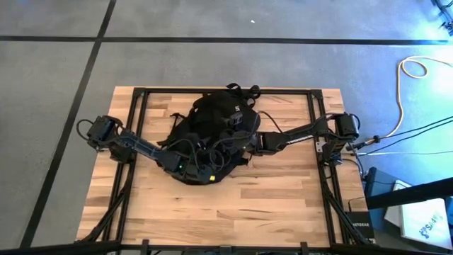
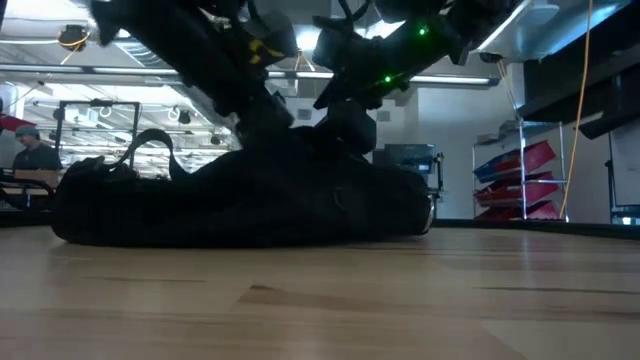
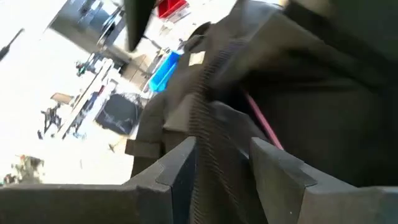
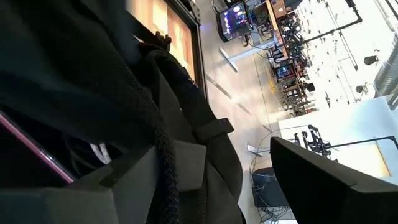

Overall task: Unpack backpack
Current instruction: Remove the pink charger cable from the black backpack

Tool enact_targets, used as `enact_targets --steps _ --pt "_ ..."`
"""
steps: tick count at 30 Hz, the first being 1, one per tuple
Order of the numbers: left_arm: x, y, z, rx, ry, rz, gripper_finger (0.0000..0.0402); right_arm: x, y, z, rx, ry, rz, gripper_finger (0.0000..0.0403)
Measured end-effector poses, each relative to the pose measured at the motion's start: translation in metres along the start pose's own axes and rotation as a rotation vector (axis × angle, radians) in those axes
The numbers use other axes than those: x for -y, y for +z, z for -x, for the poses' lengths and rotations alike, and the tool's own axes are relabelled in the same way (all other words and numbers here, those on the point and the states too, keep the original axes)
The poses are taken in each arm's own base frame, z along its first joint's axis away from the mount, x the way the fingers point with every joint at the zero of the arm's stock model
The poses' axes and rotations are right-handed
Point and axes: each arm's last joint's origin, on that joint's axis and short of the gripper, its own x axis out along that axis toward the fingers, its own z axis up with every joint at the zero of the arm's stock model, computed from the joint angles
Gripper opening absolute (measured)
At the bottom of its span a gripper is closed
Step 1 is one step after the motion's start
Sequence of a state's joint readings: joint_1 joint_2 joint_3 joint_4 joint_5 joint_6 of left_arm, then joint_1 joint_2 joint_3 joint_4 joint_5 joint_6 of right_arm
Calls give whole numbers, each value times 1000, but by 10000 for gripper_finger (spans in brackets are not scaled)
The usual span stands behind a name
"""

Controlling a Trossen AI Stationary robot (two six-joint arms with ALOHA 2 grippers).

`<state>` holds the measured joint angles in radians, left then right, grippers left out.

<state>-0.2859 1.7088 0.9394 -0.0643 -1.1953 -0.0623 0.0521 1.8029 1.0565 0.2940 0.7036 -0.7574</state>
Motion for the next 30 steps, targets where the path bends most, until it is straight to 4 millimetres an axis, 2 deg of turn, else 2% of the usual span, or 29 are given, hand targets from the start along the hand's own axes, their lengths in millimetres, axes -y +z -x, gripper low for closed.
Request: enact_targets --steps 7,16,22,27,30 --pt "1 4 -11 -20 -188 180 134 -2 1 -2 17 4 -4 280" --pt "-3 4 -18 -29 -134 177 134 2 8 -1 29 -1 -15 280" --pt "-4 5 -10 1 6 170 134 5 13 -1 31 22 -42 280" --pt "-6 3 -14 -13 -2 159 139 3 13 -1 44 61 -63 280" --pt "-5 4 -15 -18 -53 158 162 3 13 -1 43 62 -66 280"
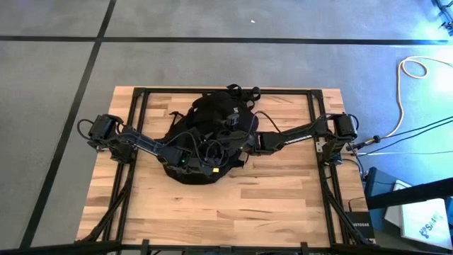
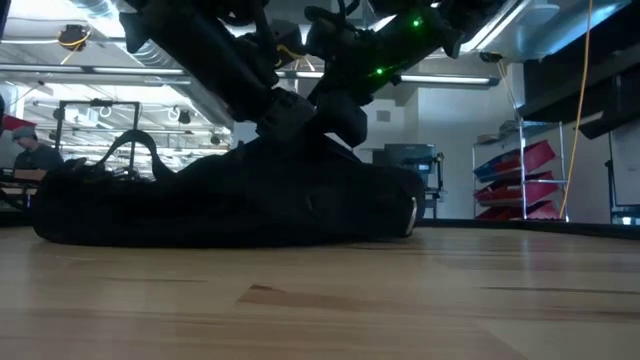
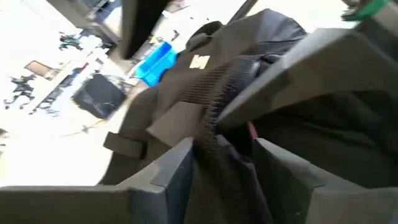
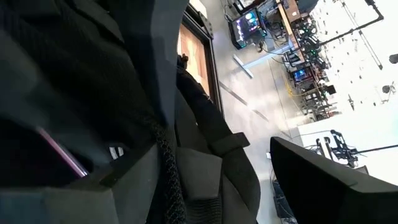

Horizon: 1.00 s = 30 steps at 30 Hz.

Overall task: Unpack backpack
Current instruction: Remove the pink charger cable from the black backpack

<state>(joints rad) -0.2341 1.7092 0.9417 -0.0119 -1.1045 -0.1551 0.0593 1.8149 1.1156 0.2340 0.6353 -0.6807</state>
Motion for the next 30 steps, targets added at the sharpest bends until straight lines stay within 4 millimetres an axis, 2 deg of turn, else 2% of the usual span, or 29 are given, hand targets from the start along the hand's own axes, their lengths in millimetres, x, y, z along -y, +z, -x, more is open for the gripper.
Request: enact_targets --steps 6,9,11,17,23,30 --pt "0 0 -4 -24 -77 46 256 0 0 0 -3 3 4 280" --pt "-2 -1 -5 -20 -26 10 299 0 0 0 -1 2 2 280" --pt "-4 -1 -5 -13 36 -34 313 0 0 0 -1 1 1 280" --pt "-11 -7 -7 -39 190 -152 319 0 0 0 0 1 1 280" --pt "-14 -10 -18 -93 67 -73 319 0 0 0 7 5 -5 280" --pt "-19 -13 -30 -155 -8 -77 319 0 0 0 8 7 -8 280"
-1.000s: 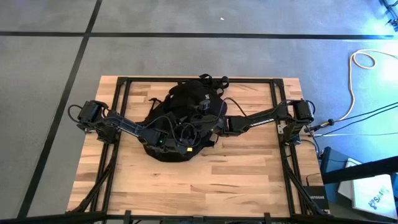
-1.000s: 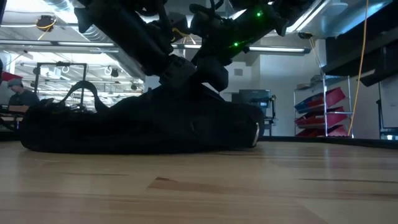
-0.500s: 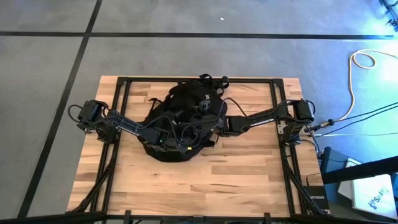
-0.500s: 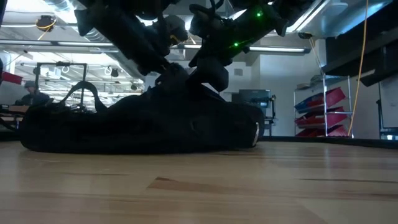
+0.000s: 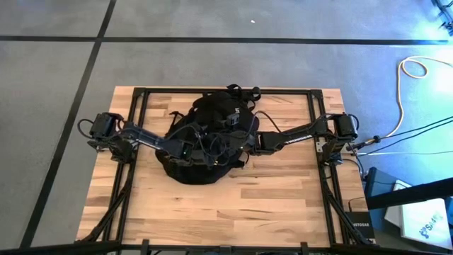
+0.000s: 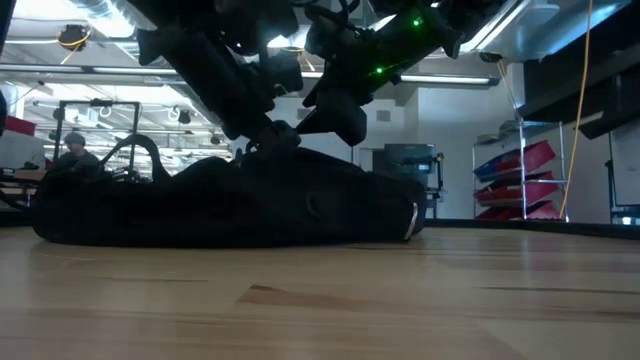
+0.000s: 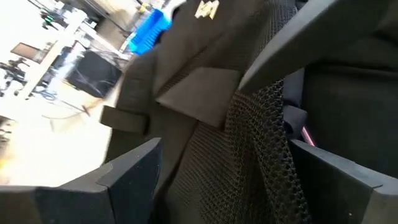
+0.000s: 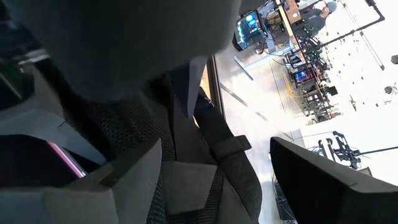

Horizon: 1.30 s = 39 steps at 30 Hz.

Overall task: Unpack backpack
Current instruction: Remove the pink charger cable from the black backpack

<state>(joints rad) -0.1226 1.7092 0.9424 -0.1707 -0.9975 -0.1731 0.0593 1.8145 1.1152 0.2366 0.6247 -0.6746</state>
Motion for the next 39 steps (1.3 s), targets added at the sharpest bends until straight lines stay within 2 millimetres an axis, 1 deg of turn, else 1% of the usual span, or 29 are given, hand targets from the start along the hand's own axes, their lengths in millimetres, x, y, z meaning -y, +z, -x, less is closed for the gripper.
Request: enact_targets --steps 3,5,9,13,17,20,23,26,30,33,34,36,39 --pt "-1 0 -3 -10 -12 14 319 0 0 0 -1 1 0 280" --pt "-3 -1 -3 -14 11 8 319 0 0 0 -1 1 1 280" --pt "-7 -5 -3 -17 147 -55 317 -3 2 2 4 9 -6 280" --pt "-9 -7 3 1 297 -148 316 -13 5 9 -8 37 20 280" --pt "-6 -4 12 42 372 -185 316 -21 8 16 -5 72 -19 280" --pt "-4 3 20 68 390 -192 316 -26 10 19 31 151 -83 280" --pt "-3 8 24 75 415 -227 316 -32 9 20 67 316 -186 280" --pt "-4 10 25 73 442 -250 316 -38 7 22 59 454 -264 280" --pt "-8 10 20 56 473 -268 316 -44 3 18 28 475 -284 280" --pt "-10 10 17 49 481 -264 313 -47 3 14 33 459 -336 280" --pt "-10 10 17 47 482 -268 306 -45 2 13 29 447 -350 280" --pt "-10 11 17 47 481 -270 276 -43 1 11 29 439 -369 280" --pt "-9 11 17 44 446 -268 204 -39 -2 7 15 433 -396 280"
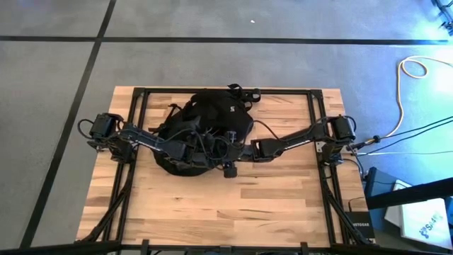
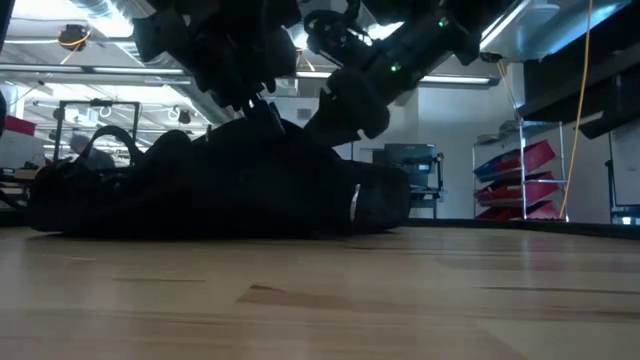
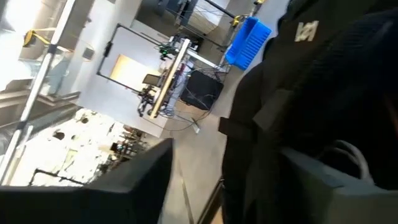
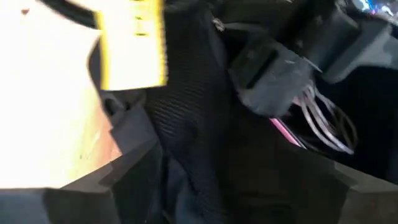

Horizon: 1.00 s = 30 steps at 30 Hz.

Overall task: Unpack backpack
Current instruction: Remove the pink charger cable from the black backpack

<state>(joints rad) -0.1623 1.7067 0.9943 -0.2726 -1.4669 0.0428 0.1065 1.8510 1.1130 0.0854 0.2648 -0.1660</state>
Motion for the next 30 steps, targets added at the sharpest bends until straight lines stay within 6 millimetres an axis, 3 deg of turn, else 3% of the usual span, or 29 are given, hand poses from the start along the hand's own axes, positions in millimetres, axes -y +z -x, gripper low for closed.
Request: enact_targets --steps 7,9,19,23,30 --pt "-6 2 1 10 -112 19 33 22 -3 -7 157 20 -98 230" --pt "-12 4 1 12 -142 53 10 29 -6 -8 175 11 -120 211" --pt "-36 12 10 50 -206 218 1 48 -11 -11 178 -61 -252 158" --pt "-35 13 15 61 -246 255 1 41 -11 -10 170 -44 -232 155" --pt "-32 15 29 93 -320 312 0 23 -13 -20 158 -68 -31 154"
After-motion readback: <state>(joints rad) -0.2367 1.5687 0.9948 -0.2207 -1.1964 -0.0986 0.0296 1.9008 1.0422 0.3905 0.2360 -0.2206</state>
